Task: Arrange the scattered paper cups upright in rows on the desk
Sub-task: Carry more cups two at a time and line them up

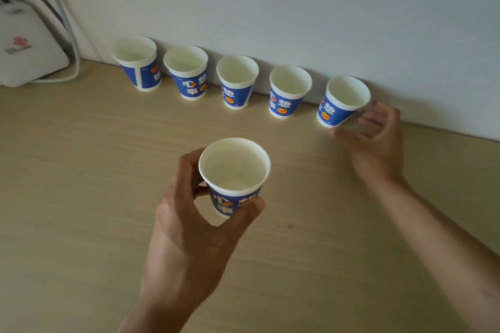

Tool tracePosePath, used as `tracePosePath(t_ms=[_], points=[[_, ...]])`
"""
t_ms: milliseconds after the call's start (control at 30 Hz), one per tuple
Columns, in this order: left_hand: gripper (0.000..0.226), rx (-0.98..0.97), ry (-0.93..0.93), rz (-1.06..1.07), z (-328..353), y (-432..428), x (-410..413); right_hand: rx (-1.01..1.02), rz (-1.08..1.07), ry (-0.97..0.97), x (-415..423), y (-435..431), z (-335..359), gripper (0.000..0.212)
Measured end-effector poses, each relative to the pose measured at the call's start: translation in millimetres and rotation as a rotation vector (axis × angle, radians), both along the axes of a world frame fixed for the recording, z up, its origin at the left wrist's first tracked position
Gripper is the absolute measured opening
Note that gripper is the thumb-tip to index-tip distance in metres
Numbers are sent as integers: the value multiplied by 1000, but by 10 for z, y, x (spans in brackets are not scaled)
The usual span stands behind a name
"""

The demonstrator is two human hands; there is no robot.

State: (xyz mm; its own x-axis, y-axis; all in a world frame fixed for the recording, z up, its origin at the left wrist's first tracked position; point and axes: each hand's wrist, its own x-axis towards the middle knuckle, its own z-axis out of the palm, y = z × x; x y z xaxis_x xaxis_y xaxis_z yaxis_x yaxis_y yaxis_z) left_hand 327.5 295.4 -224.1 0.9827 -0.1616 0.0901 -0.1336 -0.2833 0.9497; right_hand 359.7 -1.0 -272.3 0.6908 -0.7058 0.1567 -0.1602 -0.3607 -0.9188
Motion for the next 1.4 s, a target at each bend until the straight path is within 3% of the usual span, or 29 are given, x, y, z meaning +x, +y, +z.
tracePosePath(t_ms=[133,367,533,1400], points=[[61,21,-19,79,-13,228,191,-93,-4,-76,-284,322,-34,69],[60,62,-86,224,-73,714,789,-69,351,-136,-117,1319,-6,60],[60,90,-59,279,-183,915,1188,-7,468,-161,256,1854,109,54],[64,197,-12,339,-297,949,1924,25,446,-181,589,2135,141,50]])
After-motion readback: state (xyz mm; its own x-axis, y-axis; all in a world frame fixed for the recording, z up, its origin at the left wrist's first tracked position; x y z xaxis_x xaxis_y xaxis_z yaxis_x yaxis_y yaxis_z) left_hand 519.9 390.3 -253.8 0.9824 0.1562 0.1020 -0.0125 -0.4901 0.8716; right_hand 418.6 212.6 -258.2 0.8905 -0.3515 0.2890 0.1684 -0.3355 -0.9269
